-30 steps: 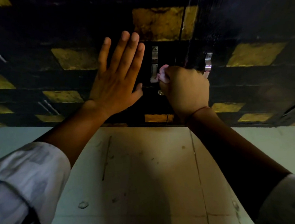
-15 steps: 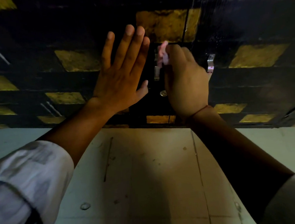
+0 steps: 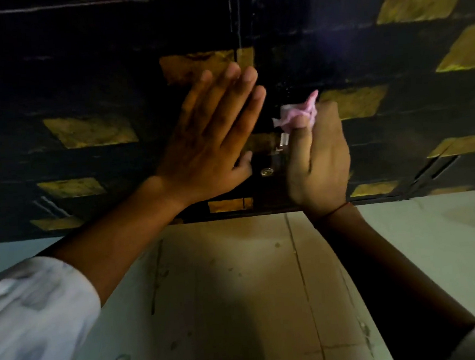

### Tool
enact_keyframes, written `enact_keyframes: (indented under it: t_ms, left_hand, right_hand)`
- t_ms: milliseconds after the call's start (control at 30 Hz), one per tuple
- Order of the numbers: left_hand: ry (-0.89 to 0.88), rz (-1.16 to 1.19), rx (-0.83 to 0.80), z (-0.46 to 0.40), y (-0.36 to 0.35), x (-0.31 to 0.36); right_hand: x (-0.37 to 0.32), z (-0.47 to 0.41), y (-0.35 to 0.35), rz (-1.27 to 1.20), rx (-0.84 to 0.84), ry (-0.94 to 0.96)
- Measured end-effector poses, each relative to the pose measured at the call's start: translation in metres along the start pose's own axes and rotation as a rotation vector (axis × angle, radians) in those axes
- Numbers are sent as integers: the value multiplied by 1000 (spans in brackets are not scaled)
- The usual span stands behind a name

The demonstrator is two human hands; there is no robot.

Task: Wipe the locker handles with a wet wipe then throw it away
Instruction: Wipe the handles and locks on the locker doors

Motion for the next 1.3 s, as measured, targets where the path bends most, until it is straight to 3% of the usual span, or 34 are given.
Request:
enact_keyframes:
  t_ms: [267, 467, 733, 900, 1134, 1300]
  left_hand:
    - [15, -232, -209, -1, -40, 15]
    - [-51, -384, -218, 5, -45, 15]
    - [-52, -386, -229, 3, -46, 15]
    - [-82, -429, -236, 3, -45, 17]
    - [-90, -392, -253, 5, -47, 18]
    - [-113, -420, -225, 6, -47, 17]
  right_hand:
    - [24, -14, -8, 55, -49, 183]
    - [31, 5, -13, 80, -87, 325]
    - [58, 20, -14, 111, -229, 193]
    - [48, 13, -9, 31, -116, 199]
    - [80, 22, -19, 69, -190, 89]
    - [72, 29, -20, -44, -55, -119]
Point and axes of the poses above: each hand's wrist, its own z-axis away from the middle knuckle, its own y-axis out of the back of the hand, x = y × z, the point moved 5 cm from there along -z, towards the middle knuckle, and after that the axes turned 11 degrees about x, right-handed, at the moved point
